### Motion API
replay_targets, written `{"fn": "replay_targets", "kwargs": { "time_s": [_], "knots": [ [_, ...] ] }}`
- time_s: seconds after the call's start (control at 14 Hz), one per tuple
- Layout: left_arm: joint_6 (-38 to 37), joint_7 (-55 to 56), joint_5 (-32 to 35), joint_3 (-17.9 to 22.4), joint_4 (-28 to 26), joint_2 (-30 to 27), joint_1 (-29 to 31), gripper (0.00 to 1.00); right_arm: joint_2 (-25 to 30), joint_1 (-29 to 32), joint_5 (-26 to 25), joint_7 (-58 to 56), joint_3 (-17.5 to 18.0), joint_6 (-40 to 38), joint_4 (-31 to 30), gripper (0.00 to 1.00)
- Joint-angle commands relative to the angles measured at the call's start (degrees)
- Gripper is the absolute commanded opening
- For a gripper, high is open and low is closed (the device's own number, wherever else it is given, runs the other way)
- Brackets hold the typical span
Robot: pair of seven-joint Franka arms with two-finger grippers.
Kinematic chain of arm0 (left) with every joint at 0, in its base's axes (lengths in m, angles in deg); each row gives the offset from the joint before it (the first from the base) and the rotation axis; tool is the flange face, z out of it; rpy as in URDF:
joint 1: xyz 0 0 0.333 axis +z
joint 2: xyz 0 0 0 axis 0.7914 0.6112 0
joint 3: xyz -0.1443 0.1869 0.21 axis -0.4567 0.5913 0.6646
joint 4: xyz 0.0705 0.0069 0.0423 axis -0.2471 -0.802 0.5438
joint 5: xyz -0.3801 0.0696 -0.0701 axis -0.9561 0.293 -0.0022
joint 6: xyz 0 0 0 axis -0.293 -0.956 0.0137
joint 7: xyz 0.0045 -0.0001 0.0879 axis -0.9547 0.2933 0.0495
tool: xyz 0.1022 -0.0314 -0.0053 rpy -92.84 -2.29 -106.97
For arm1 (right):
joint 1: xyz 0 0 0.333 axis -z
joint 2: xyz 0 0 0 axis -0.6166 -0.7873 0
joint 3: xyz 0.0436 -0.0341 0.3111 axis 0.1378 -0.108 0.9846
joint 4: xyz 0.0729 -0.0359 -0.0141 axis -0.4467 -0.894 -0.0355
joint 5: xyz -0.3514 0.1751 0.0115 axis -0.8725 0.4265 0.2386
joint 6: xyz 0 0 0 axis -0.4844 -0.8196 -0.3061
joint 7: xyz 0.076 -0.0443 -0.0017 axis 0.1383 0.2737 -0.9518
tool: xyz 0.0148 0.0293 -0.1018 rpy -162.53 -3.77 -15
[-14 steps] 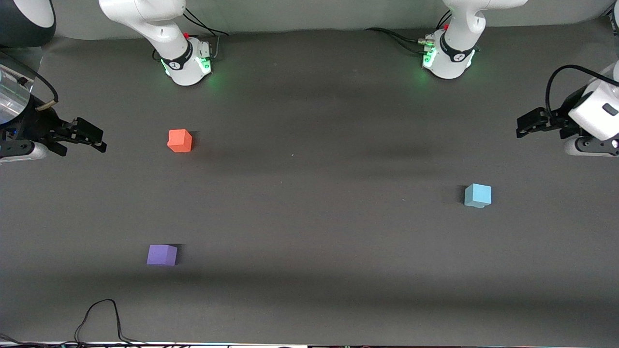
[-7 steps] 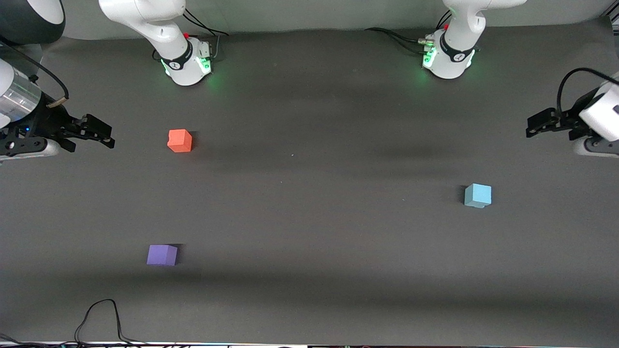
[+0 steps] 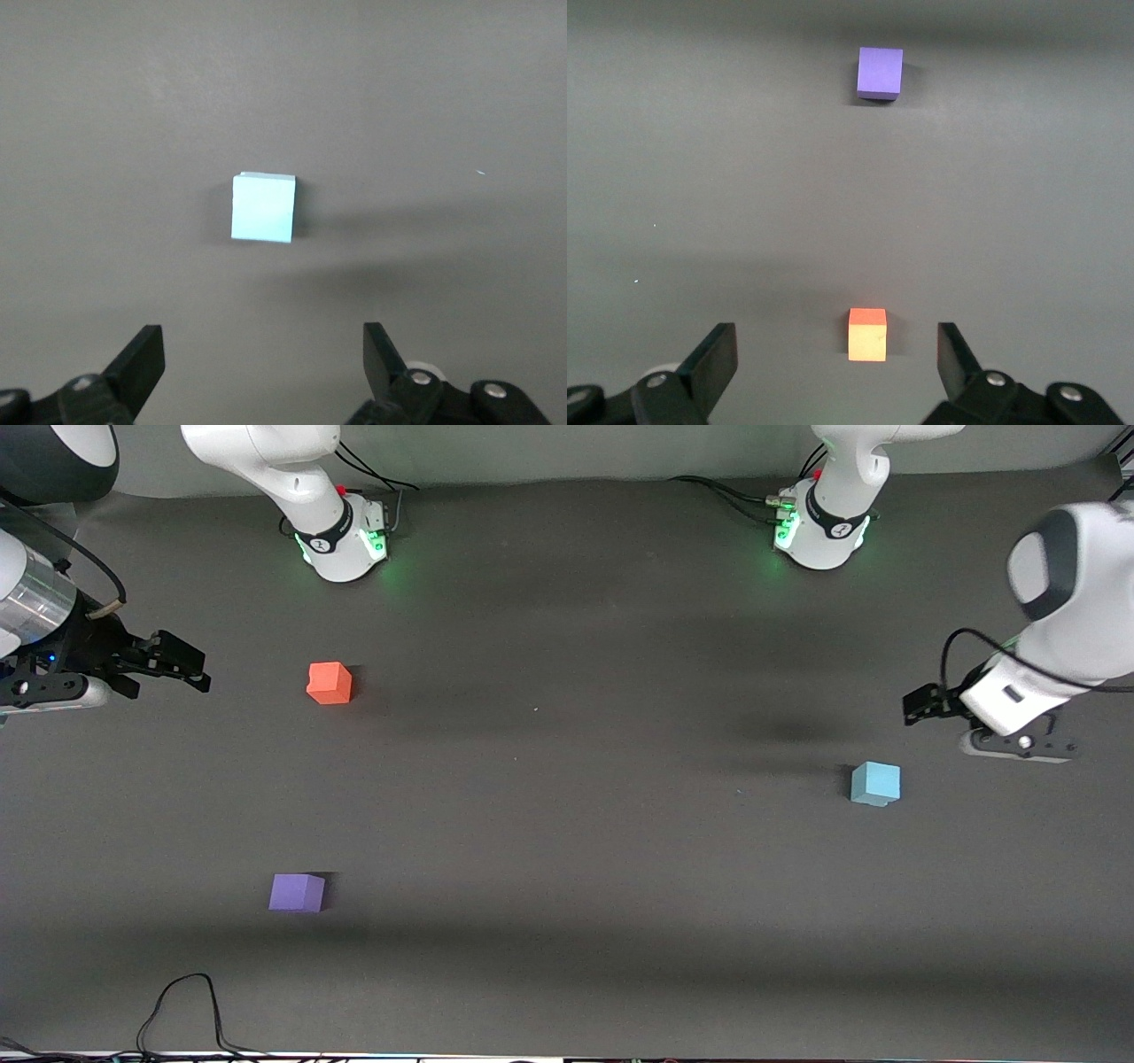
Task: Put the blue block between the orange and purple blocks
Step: 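Lower the left gripper and grasp the light blue block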
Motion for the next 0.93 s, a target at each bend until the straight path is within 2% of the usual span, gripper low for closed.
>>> {"fn": "replay_targets", "kwargs": {
  "time_s": [0.0,0.5,0.86],
  "knots": [
    [8.2,-0.7,0.7,0.1,-3.6,3.4,-0.1,1.0,1.6,-0.3,0.9,1.1,-0.5,0.2,-1.5,1.0],
    [25.7,-0.8,0.8,0.1,-3.6,18.4,-0.1,1.0,1.3,-0.3,0.9,1.1,-0.6,0.6,-1.7,1.0],
    [27.9,-0.7,0.7,0.1,-3.6,21.0,-0.1,1.0,1.4,-0.2,1.0,1.1,-0.6,0.4,-1.7,1.0]
  ]
}}
